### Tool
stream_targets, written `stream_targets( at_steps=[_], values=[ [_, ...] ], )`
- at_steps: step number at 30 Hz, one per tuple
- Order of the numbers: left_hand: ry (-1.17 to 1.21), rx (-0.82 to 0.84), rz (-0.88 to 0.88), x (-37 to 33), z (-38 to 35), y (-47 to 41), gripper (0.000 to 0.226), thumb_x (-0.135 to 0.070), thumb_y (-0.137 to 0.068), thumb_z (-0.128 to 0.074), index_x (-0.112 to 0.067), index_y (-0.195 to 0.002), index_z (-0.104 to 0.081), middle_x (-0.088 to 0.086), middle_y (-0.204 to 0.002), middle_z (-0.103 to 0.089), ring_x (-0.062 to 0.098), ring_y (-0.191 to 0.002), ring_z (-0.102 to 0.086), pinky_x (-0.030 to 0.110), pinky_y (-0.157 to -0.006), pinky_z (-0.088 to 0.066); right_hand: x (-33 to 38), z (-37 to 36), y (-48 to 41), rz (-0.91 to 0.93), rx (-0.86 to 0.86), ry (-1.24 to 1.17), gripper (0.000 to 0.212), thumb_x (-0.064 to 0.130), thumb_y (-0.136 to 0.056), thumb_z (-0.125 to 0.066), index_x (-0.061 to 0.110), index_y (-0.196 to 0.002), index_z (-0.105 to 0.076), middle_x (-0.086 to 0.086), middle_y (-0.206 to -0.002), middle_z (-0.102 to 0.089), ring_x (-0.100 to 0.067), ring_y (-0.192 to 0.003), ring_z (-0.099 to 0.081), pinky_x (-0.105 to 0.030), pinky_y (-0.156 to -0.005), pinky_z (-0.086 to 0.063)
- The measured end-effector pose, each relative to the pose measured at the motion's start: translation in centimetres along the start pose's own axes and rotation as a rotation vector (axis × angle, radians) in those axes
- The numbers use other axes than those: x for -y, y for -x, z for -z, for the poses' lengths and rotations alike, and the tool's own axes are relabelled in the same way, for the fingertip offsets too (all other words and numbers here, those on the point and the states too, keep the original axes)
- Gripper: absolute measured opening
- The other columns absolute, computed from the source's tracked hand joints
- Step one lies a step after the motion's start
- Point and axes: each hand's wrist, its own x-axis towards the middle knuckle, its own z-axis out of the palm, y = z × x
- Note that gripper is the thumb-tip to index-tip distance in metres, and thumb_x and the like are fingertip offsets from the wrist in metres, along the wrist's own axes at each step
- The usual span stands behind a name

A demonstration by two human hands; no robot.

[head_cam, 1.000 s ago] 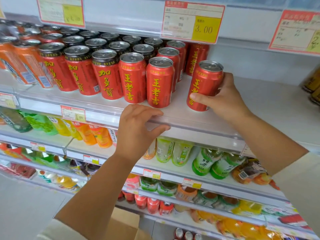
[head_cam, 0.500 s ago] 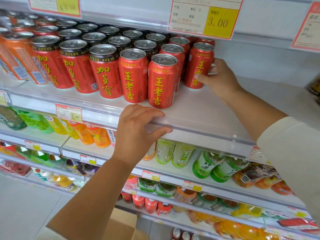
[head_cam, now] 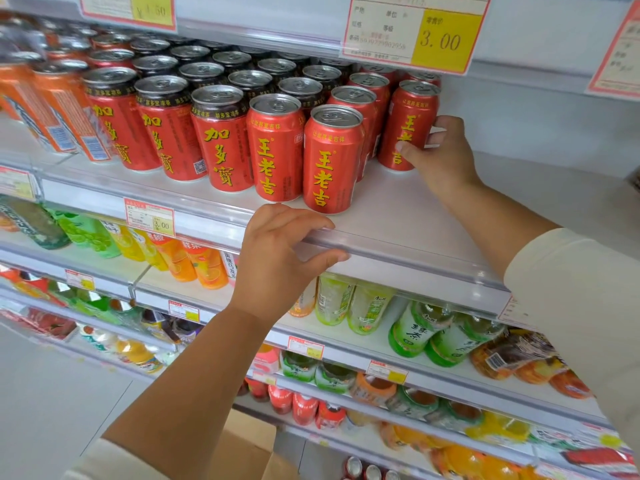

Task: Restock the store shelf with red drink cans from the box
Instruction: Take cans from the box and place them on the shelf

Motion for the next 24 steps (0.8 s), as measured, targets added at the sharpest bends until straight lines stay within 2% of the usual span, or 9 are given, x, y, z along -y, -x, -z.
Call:
stream_targets(
  at_steps=[4,6,9,12,15,17,20,22,24],
  values=[
    [0.084,0.048,0.043,-0.4,1.7,-0.1,0.04,-0.043,-0.074,-0.077,-0.02,-0.107,-0.075,-0.014,-0.105,-0.067,0.009,-0.102,-0.054,0.024,-0.097,-0.042,0.6,1.6,2.1,0.018,-0.032,0.132,0.073,0.036,-0.08,-0.075,0.014,-0.139,-0.038,-0.012,-0.132,-0.051,-0.021,-0.116,-0.055,-0.026,-0.094,-0.043],
    [0.099,0.019,0.059,-0.4,3.6,1.2,0.04,-0.036,-0.078,-0.078,-0.018,-0.113,-0.073,-0.01,-0.12,-0.066,0.009,-0.115,-0.052,0.02,-0.105,-0.037,1.8,2.6,5.1,0.15,-0.113,0.13,0.057,0.033,-0.081,-0.072,0.018,-0.13,-0.046,-0.01,-0.12,-0.056,-0.016,-0.101,-0.059,-0.024,-0.087,-0.045],
    [0.083,-0.012,0.109,0.7,7.4,6.0,0.033,-0.033,-0.085,-0.07,-0.018,-0.114,-0.072,-0.012,-0.124,-0.064,0.01,-0.118,-0.053,0.02,-0.106,-0.035,4.7,3.3,12.3,0.298,-0.064,-0.012,0.031,0.022,-0.087,-0.065,0.035,-0.111,-0.052,0.005,-0.095,-0.059,0.0,-0.079,-0.055,-0.016,-0.074,-0.045],
    [0.083,0.149,0.448,5.1,11.1,14.3,0.029,-0.031,-0.087,-0.071,-0.03,-0.116,-0.068,-0.02,-0.121,-0.061,0.012,-0.111,-0.058,0.03,-0.098,-0.047,6.2,1.5,20.9,0.323,0.094,-0.156,0.029,0.014,-0.091,-0.06,0.04,-0.102,-0.056,0.011,-0.086,-0.059,-0.008,-0.079,-0.056,-0.024,-0.071,-0.048],
    [-0.018,0.414,0.902,10.2,14.4,23.6,0.035,-0.043,-0.083,-0.073,-0.051,-0.114,-0.059,-0.027,-0.117,-0.057,0.005,-0.109,-0.059,0.037,-0.095,-0.051,4.6,-4.3,27.7,0.142,0.392,-0.156,0.028,0.011,-0.091,-0.06,0.038,-0.1,-0.061,0.009,-0.09,-0.063,-0.01,-0.081,-0.061,-0.022,-0.067,-0.052],
    [-0.072,0.57,1.132,12.7,15.8,29.5,0.04,-0.043,-0.084,-0.071,-0.049,-0.121,-0.057,-0.02,-0.121,-0.056,0.008,-0.111,-0.058,0.031,-0.093,-0.048,1.8,-10.2,31.3,-0.065,0.66,-0.085,0.028,0.014,-0.09,-0.062,0.039,-0.101,-0.06,0.018,-0.096,-0.065,0.0,-0.085,-0.061,-0.025,-0.069,-0.053],
    [-0.028,0.666,1.353,15.9,16.1,37.6,0.039,-0.037,-0.089,-0.068,-0.039,-0.126,-0.056,-0.014,-0.116,-0.056,0.006,-0.102,-0.055,0.025,-0.083,-0.047,-4.4,-19.8,36.5,-0.24,0.955,0.067,0.028,0.019,-0.091,-0.062,0.042,-0.107,-0.057,0.024,-0.109,-0.063,0.009,-0.096,-0.059,-0.018,-0.083,-0.046],
    [0.002,0.684,1.459,17.9,14.9,42.6,0.037,-0.036,-0.09,-0.066,-0.039,-0.125,-0.057,-0.015,-0.118,-0.058,0.006,-0.102,-0.056,0.028,-0.083,-0.051,-9.2,-25.8,39.7,-0.326,1.052,0.142,0.028,0.018,-0.091,-0.062,0.03,-0.116,-0.059,0.012,-0.117,-0.062,0.0,-0.101,-0.059,-0.013,-0.082,-0.043],
    [0.044,0.718,1.547,19.6,12.4,47.6,0.037,-0.032,-0.091,-0.064,-0.035,-0.128,-0.058,-0.012,-0.127,-0.057,0.01,-0.11,-0.056,0.03,-0.091,-0.05,-14.2,-31.5,42.6,-0.395,1.096,0.201,0.024,0.016,-0.091,-0.062,0.027,-0.112,-0.06,0.004,-0.114,-0.064,-0.007,-0.098,-0.061,-0.014,-0.079,-0.042]
  ],
)
